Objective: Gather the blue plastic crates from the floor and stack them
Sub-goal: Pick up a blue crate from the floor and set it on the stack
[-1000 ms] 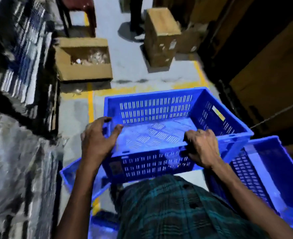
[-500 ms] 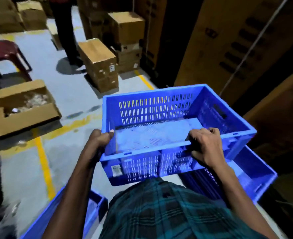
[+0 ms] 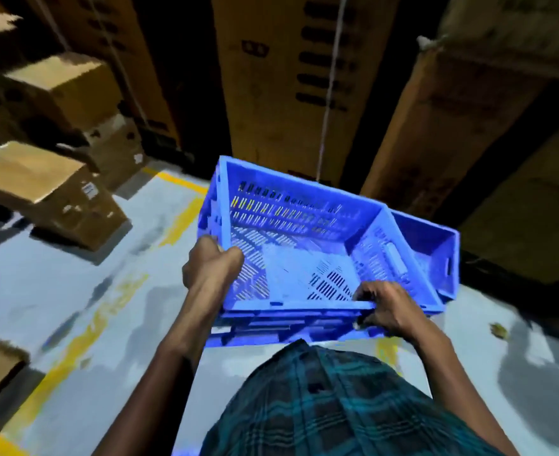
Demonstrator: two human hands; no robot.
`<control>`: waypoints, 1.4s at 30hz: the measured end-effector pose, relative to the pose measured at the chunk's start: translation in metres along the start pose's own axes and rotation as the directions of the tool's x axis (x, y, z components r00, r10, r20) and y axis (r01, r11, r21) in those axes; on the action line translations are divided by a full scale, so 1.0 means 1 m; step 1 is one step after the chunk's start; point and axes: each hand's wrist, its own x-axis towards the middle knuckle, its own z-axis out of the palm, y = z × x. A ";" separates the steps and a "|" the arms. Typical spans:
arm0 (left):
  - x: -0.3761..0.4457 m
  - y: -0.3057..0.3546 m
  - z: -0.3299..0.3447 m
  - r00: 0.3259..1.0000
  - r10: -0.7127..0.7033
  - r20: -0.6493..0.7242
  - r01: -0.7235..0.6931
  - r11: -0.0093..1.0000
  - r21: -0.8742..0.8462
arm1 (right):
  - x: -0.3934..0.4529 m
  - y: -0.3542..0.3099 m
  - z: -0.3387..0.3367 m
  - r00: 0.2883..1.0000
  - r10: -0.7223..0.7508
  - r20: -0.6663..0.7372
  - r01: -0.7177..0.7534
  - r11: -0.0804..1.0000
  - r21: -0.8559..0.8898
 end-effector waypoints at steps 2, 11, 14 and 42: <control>0.003 0.010 0.001 0.995 0.101 0.004 -0.101 0.992 0.073 | -0.006 0.000 0.007 0.997 0.068 0.027 -0.071 0.989 0.127; -0.011 0.043 0.004 0.866 0.497 0.053 -0.499 0.854 0.144 | -0.054 0.000 0.019 0.898 0.389 -0.203 -0.200 0.775 0.599; -0.005 0.053 0.007 0.847 0.523 0.100 -0.532 0.836 0.133 | -0.046 0.018 0.025 0.662 0.618 -0.425 -0.168 0.674 0.719; 0.050 0.106 0.191 0.911 0.343 0.229 -0.286 0.926 -0.248 | 0.009 0.244 -0.085 0.325 0.946 -0.022 -0.058 0.043 0.997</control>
